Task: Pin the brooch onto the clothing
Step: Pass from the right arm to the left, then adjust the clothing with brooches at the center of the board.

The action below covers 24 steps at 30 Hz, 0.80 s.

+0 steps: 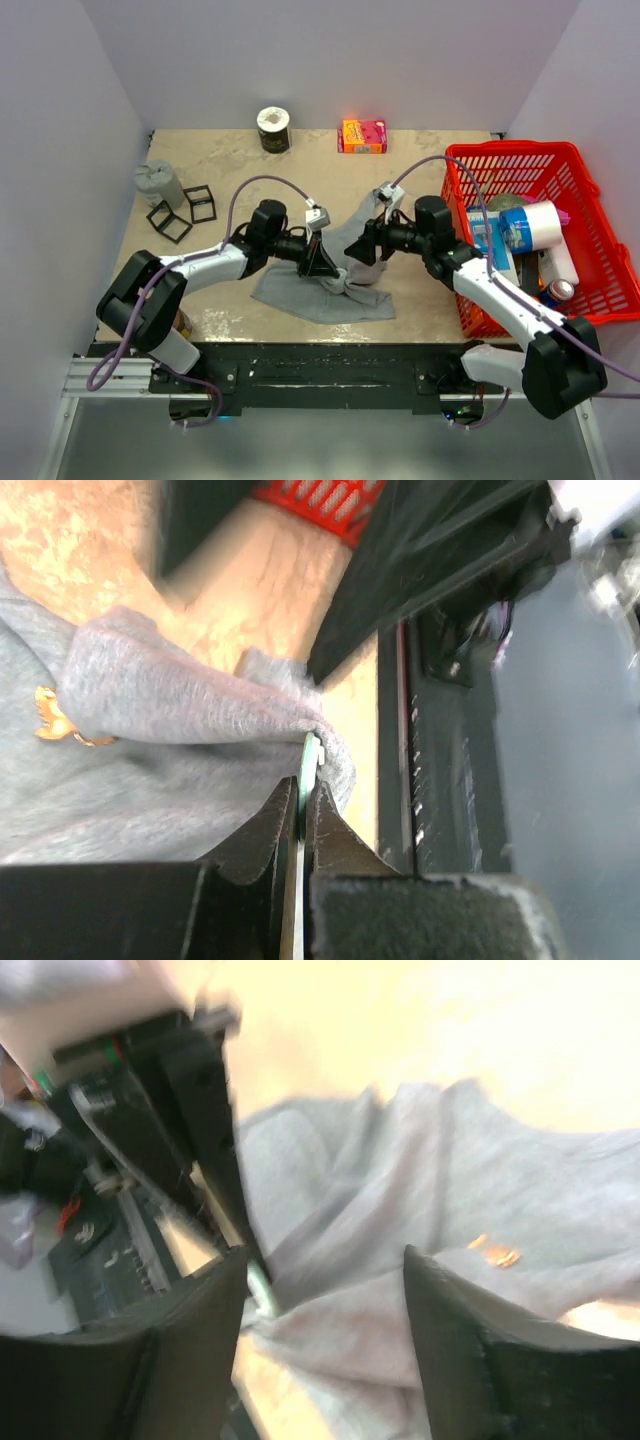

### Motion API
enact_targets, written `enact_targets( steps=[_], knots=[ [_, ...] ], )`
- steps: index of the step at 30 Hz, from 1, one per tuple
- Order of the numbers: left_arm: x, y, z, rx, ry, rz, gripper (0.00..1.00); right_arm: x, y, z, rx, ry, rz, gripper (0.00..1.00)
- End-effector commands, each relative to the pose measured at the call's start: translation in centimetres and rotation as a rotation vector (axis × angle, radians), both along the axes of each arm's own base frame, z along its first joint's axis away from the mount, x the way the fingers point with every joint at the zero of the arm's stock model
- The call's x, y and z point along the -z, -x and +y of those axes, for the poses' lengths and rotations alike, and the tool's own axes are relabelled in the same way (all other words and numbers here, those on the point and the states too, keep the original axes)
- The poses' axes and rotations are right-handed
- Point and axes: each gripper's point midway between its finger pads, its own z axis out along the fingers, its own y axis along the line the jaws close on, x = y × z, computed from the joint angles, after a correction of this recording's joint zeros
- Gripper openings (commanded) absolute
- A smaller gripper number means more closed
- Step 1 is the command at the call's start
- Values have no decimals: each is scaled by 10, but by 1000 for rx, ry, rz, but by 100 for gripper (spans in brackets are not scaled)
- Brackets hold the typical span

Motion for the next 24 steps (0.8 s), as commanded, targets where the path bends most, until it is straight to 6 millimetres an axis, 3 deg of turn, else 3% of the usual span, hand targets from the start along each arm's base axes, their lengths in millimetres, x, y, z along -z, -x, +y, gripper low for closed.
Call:
enact_targets(
  steps=[1, 5, 11, 15, 20, 24],
  knots=[
    [-46, -7, -10, -141, 218, 25, 0, -23, -24, -13, 232, -129, -65, 75],
    [-51, -19, -3, -287, 269, 93, 0, -30, -14, -20, 293, -229, -92, 80],
    [-52, -43, 15, -509, 353, 144, 0, -17, 6, -23, 256, -225, -121, 81],
    [-56, -41, 15, -506, 436, 174, 0, -5, 10, -22, 259, -241, -112, 81],
    [-49, -35, 10, -450, 417, 246, 0, 7, 13, -10, 232, -249, -76, 80],
    [-52, -34, 11, -439, 427, 234, 0, 9, 5, 0, 221, -237, -94, 78]
  ],
)
